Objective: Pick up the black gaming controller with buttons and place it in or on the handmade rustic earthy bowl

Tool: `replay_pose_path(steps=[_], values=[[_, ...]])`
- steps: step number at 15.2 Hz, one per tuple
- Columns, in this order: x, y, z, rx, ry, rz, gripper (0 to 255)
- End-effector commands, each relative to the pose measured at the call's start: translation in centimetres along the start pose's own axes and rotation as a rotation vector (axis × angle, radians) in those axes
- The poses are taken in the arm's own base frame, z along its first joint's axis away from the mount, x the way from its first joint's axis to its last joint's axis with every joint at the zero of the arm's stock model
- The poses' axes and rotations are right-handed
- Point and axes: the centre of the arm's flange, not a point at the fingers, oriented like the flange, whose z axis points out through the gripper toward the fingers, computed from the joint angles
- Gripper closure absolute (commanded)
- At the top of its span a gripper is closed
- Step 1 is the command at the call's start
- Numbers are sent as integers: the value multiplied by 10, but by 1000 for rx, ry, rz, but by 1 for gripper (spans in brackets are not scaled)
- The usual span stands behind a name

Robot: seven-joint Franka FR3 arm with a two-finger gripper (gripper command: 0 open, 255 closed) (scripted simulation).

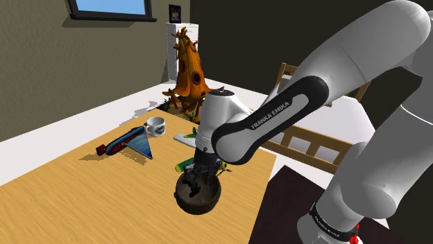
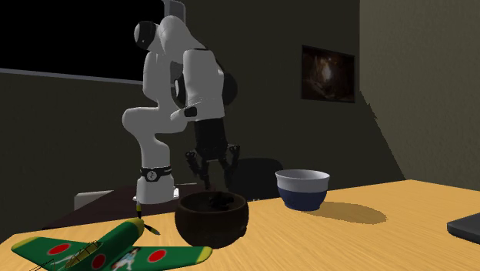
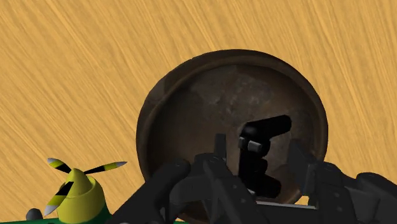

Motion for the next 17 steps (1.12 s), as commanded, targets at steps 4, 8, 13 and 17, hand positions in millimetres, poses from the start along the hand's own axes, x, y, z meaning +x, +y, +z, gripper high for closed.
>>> replay_pose_path(steps=[4,8,13,17], values=[[0,0,0,0,0,0,0],[0,0,-40,0,0,0,0],[0,0,-50,0,0,0,0],[0,0,-50,0,0,0,0]])
